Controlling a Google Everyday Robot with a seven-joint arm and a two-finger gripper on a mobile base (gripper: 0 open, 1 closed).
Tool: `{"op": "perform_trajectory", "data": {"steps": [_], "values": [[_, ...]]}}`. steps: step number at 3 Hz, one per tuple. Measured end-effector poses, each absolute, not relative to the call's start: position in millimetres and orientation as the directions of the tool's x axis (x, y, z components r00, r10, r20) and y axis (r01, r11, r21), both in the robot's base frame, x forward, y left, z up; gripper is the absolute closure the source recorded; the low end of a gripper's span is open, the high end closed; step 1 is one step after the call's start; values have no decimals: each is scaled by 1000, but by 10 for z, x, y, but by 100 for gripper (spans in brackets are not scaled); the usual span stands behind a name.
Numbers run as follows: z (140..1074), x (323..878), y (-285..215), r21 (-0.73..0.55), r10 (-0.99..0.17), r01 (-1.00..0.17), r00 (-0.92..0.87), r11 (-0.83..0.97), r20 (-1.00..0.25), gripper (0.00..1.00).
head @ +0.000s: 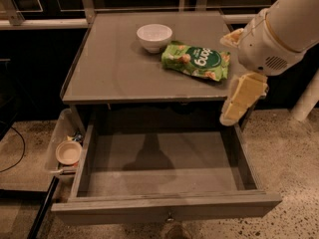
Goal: Place green rice chip bag into top drawer
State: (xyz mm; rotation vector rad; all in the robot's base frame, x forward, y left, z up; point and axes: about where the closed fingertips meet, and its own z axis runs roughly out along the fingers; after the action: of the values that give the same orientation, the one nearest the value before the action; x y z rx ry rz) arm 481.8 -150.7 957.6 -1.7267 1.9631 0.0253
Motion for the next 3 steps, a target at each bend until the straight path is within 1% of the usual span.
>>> {"op": "perform_trajectory", "data": {"steps": [1,2,3], "values": [[9481,5215,-1530,-359,-907,-913,-28,195,-421,0],[9468,5230,-1525,-358,-906,-913,-31,198,-422,0],[9299,5465,-1556,-367,-902,-905,-41,216,-431,0]]}}
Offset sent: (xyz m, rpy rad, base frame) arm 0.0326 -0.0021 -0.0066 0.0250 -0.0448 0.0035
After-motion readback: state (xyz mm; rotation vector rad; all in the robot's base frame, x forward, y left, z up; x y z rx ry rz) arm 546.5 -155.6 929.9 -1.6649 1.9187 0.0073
